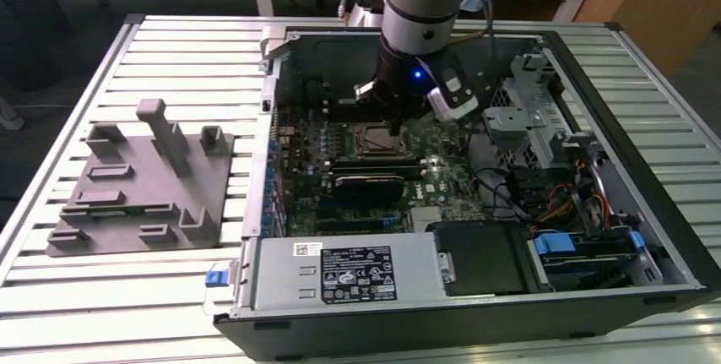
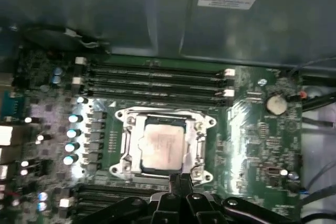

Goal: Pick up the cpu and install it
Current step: 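Install the second cpu locking lever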

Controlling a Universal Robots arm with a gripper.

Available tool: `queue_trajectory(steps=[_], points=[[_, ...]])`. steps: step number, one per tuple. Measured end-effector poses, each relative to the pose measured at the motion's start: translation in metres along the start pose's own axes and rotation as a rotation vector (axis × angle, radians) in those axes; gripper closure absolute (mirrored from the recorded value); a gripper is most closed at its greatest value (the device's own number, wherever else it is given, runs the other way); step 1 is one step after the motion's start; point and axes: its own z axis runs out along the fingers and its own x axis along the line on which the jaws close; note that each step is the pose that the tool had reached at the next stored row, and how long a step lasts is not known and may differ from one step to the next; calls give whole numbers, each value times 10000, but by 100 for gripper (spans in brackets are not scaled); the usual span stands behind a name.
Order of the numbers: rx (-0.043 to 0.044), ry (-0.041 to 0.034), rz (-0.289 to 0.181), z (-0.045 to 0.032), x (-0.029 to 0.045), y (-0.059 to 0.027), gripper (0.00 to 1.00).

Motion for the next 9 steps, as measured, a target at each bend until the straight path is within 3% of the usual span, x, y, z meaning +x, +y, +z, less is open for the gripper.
queue_trajectory(steps=[1, 2, 9], points=[[-5, 68, 7, 1, 1, -8, 89], [-8, 88, 9, 4, 1, -22, 89], [-30, 88, 7, 12, 34, -151, 89]])
